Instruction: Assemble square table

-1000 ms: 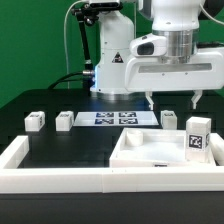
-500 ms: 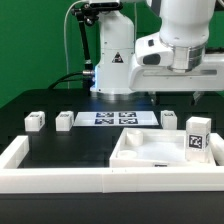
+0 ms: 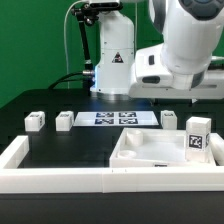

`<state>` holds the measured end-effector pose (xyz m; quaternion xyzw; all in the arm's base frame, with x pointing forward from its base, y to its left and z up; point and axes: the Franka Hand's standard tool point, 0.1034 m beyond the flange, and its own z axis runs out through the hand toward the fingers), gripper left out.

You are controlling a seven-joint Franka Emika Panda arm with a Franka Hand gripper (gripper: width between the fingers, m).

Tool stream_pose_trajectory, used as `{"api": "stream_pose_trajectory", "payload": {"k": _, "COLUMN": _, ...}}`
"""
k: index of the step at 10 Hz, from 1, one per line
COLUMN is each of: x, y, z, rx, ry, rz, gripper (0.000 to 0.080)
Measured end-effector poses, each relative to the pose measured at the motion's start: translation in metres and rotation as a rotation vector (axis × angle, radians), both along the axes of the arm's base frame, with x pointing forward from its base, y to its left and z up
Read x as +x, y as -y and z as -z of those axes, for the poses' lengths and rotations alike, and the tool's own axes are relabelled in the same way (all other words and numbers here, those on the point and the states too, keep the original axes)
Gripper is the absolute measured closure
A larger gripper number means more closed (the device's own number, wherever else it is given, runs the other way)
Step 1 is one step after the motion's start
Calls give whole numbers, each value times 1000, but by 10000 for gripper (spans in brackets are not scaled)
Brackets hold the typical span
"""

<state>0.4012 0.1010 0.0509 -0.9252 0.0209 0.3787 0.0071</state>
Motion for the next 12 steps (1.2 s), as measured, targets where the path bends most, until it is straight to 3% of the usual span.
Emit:
{"api": "stream_pose_trajectory", "payload": {"k": 3, "x": -5, "y": 0, "z": 12, "rx": 39, "ry": 59, "rz": -32, "gripper": 150}}
{"api": "stream_pose_trajectory", "payload": {"k": 10, "x": -8, "y": 1, "z": 15, "rx": 36, "ry": 51, "rz": -27, "gripper": 150}}
{"api": "stream_pose_trajectory", "payload": {"k": 12, "x": -16, "y": 5, "z": 20, "rx": 35, "ry": 29, "rz": -21, "gripper": 150}}
